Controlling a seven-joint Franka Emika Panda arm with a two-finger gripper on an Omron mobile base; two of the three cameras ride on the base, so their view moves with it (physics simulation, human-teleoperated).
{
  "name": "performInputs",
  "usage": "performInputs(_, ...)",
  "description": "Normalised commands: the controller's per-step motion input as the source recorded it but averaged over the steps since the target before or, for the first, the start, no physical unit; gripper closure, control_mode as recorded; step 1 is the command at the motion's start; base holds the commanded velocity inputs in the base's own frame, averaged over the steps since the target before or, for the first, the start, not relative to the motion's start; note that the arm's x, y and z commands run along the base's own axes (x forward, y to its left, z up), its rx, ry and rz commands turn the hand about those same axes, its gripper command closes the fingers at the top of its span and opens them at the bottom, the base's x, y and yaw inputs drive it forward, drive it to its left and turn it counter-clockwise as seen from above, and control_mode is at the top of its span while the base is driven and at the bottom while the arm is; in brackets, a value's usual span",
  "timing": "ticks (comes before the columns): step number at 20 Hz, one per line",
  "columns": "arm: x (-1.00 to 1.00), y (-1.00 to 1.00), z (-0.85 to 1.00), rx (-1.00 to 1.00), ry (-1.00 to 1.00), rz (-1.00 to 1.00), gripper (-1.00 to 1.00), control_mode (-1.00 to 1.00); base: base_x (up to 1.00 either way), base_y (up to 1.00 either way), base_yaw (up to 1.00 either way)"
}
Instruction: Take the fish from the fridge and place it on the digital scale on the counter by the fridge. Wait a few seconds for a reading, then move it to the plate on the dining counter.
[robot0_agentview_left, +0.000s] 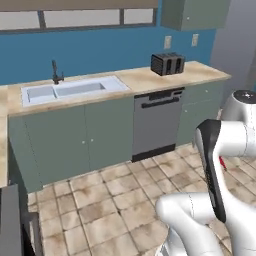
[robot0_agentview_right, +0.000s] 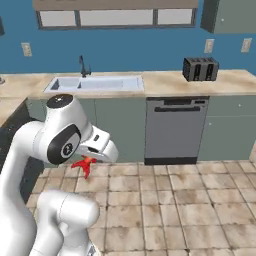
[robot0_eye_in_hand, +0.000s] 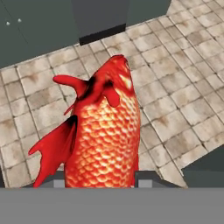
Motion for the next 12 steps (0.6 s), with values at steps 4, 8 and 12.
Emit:
performInputs(4,0.0,0.0,0.0,0.0,0.0,0.0,1.0,1.0,1.0,-0.44,-0.32)
performInputs(8,0.0,0.0,0.0,0.0,0.0,0.0,1.0,1.0,0.93,-0.52,-0.45)
performInputs(12,0.0,0.0,0.0,0.0,0.0,0.0,1.0,1.0,0.69,-0.48,-0.56)
